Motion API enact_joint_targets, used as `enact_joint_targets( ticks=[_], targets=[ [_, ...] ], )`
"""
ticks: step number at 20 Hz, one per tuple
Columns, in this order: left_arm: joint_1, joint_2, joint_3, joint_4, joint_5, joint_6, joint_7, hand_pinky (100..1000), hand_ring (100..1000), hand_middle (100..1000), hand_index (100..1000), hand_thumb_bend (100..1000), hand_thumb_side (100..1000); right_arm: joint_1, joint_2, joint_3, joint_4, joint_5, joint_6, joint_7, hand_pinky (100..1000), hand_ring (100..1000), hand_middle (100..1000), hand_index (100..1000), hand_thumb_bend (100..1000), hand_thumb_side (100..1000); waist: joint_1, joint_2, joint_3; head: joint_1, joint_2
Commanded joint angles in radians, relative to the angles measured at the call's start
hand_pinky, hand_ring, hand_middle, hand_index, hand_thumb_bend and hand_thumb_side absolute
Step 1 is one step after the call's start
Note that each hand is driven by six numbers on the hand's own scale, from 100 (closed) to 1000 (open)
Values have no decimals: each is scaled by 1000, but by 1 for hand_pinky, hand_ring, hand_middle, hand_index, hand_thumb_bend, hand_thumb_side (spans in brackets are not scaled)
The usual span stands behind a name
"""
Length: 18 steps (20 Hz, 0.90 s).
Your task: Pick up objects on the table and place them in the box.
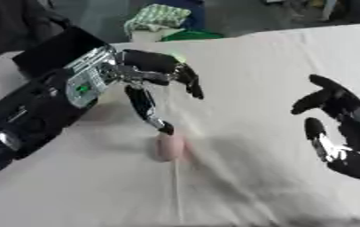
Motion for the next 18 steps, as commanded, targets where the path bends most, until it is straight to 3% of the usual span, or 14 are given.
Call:
enact_joint_targets(
  ticks=[1,2,3,8,12,14,18],
  targets=[
    [-27,8,-32,17,-34,-350,-351,781,735,686,833,515,372,-9,-15,-4,-7,8,-1,-1,818,660,637,1000,100,470,-1,-13,0,-3,1],
    [-29,6,-40,21,-42,-350,-351,781,736,683,832,574,357,-9,-15,-4,-7,9,-1,-1,818,660,636,1000,100,467,0,-13,1,-5,2],
    [-29,7,-47,25,-52,-350,-351,781,736,684,831,519,373,-9,-16,-4,-7,9,-1,0,818,660,637,1000,100,470,1,-14,1,-6,2],
    [-17,19,-63,57,-112,-350,-351,781,732,680,825,499,376,-7,-19,-4,-6,11,-1,-1,818,660,637,1000,100,470,4,-14,3,-11,2],
    [-1,20,-83,127,-160,-350,-351,779,715,667,809,433,422,-8,-19,-4,-6,11,-1,-1,818,660,637,1000,100,470,5,-14,1,-9,0],
    [9,17,-95,163,-184,-350,-351,774,688,633,774,395,436,-8,-19,-3,-6,12,-2,-1,818,660,637,1000,100,470,4,-13,0,-9,-1],
    [19,12,-101,214,-202,-350,-351,750,585,479,609,244,321,-9,-19,-3,-5,12,-2,-1,818,660,637,1000,100,470,4,-12,1,-8,-2]
  ],
)
